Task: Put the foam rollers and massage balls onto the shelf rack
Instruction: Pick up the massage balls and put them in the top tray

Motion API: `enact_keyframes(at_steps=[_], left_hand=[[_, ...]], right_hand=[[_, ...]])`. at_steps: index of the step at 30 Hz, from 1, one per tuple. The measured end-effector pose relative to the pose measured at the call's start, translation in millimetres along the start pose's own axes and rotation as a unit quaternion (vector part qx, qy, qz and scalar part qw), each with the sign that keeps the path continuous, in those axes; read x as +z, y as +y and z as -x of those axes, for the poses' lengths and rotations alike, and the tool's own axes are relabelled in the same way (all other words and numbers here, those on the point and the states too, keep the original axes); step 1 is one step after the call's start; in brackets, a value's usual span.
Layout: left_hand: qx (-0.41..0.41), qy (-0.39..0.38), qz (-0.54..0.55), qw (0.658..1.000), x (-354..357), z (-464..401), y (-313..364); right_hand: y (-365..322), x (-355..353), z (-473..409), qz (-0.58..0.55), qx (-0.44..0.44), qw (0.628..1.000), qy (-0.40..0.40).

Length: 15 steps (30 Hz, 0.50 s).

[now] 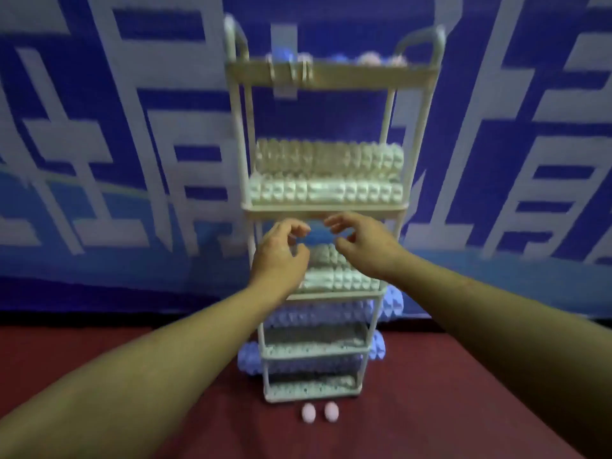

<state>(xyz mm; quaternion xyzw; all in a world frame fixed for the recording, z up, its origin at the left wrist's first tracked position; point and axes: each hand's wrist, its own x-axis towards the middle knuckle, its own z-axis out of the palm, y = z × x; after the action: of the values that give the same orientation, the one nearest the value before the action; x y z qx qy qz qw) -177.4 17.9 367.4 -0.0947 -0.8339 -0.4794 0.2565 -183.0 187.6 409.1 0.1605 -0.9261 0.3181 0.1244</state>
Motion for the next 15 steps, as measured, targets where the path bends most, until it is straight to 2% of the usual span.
enact_keyframes(at_steps=[7,15], left_hand=[[-0.075,-0.113,-0.026,0.990,61.0,120.8,-135.2],[-0.179,-0.177,-0.055,0.966,131.4,201.3,-259.6]], right_hand=[[106.6,143.7,88.7,-0.018,0.106,0.987,-0.123],[210.6,265.3,142.4,-0.019,0.216,0.954,-0.207]])
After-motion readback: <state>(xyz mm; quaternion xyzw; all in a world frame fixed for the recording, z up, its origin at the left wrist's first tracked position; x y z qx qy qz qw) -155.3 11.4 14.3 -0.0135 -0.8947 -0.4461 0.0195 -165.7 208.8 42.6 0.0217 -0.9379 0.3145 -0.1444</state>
